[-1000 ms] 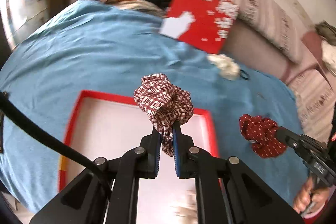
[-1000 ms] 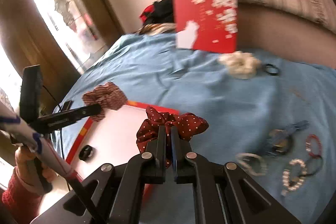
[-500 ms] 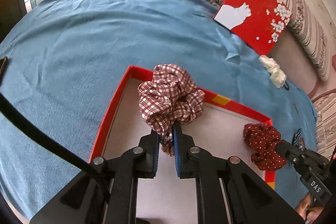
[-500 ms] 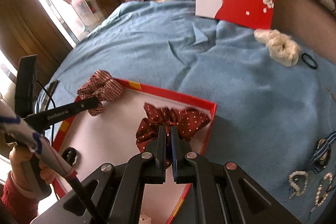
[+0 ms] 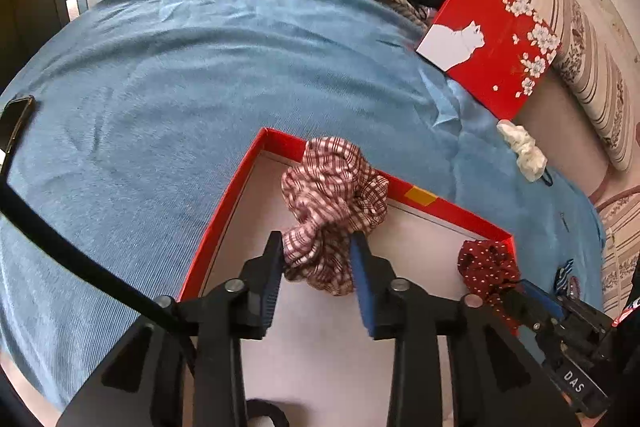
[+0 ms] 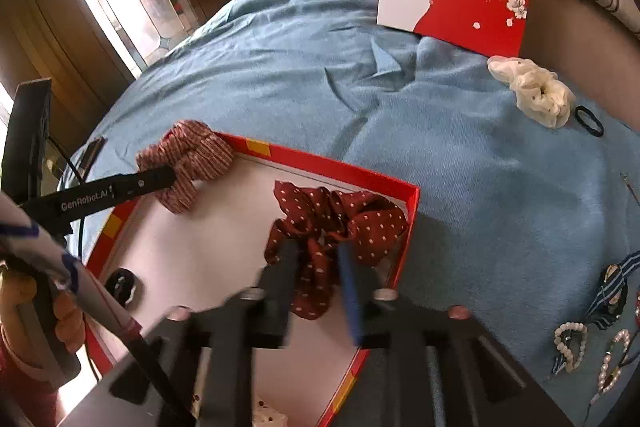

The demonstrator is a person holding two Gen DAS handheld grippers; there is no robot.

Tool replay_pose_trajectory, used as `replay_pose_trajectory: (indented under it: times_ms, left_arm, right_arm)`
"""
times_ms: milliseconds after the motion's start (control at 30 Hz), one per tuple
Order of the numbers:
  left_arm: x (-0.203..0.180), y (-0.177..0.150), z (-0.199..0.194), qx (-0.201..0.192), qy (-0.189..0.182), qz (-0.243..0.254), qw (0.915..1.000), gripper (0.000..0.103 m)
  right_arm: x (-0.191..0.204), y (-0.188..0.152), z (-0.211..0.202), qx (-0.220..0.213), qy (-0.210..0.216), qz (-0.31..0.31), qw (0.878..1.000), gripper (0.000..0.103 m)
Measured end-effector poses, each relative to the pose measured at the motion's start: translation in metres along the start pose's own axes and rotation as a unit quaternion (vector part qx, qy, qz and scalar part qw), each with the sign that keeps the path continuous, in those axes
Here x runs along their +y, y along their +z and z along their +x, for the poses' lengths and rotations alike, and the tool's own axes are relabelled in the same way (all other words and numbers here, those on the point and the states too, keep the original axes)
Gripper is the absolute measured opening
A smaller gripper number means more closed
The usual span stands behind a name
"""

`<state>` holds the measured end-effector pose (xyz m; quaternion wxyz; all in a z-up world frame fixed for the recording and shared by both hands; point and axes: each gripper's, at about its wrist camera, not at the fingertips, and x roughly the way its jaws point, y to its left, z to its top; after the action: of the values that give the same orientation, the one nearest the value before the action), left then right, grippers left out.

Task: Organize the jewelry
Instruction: 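Carry both scrunchies into the red tray and open both tools, then grasp the white pearl bracelet with the left tool while the right tool grasps the black cord tie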

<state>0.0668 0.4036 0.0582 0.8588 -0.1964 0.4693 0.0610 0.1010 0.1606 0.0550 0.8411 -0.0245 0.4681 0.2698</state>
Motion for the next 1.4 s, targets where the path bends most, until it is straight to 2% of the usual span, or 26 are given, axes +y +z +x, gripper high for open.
replay_pose_trajectory:
  times_ms: [67,133,333,467,700,900,1100,1233,1400]
  left_arm:
    - [0.000,0.000,-0.007,-0.005,-0.002,-0.006,1.0000,0.040]
    - [0.000,-0.001,-0.015,-0.010,-0.001,-0.010,0.9999,0.042]
    - [-0.007,-0.006,-0.038,-0.031,0.020,-0.001,0.9993,0.043]
    - [-0.023,-0.015,-0.061,-0.046,0.031,0.027,0.9981,0.044]
    - [-0.078,-0.043,-0.094,-0.069,0.023,0.101,0.9923,0.055]
    - [-0.135,-0.076,-0.101,-0.053,-0.018,0.145,0.9879,0.057]
    - [-0.193,-0.110,-0.083,-0.021,-0.056,0.181,0.9817,0.058]
    - [-0.228,-0.133,-0.057,0.016,-0.075,0.197,0.9774,0.058]
    - [-0.256,-0.137,-0.020,0.047,-0.104,0.192,0.9747,0.058]
  right_arm:
    - [0.001,0.000,-0.008,-0.011,0.000,0.001,1.000,0.041]
    - [0.002,0.000,-0.014,-0.014,0.001,0.001,1.000,0.041]
    - [0.000,-0.006,-0.038,-0.027,0.003,-0.002,1.000,0.042]
    - [-0.012,-0.019,-0.065,-0.044,-0.003,0.000,0.999,0.045]
    - [-0.081,-0.061,-0.114,-0.059,-0.040,0.053,0.996,0.046]
    - [-0.156,-0.113,-0.160,-0.076,-0.073,0.129,0.986,0.046]
    - [-0.226,-0.166,-0.193,-0.081,-0.105,0.205,0.970,0.047]
    - [-0.256,-0.189,-0.200,-0.082,-0.112,0.242,0.960,0.047]
    - [-0.271,-0.200,-0.196,-0.083,-0.108,0.251,0.958,0.047]
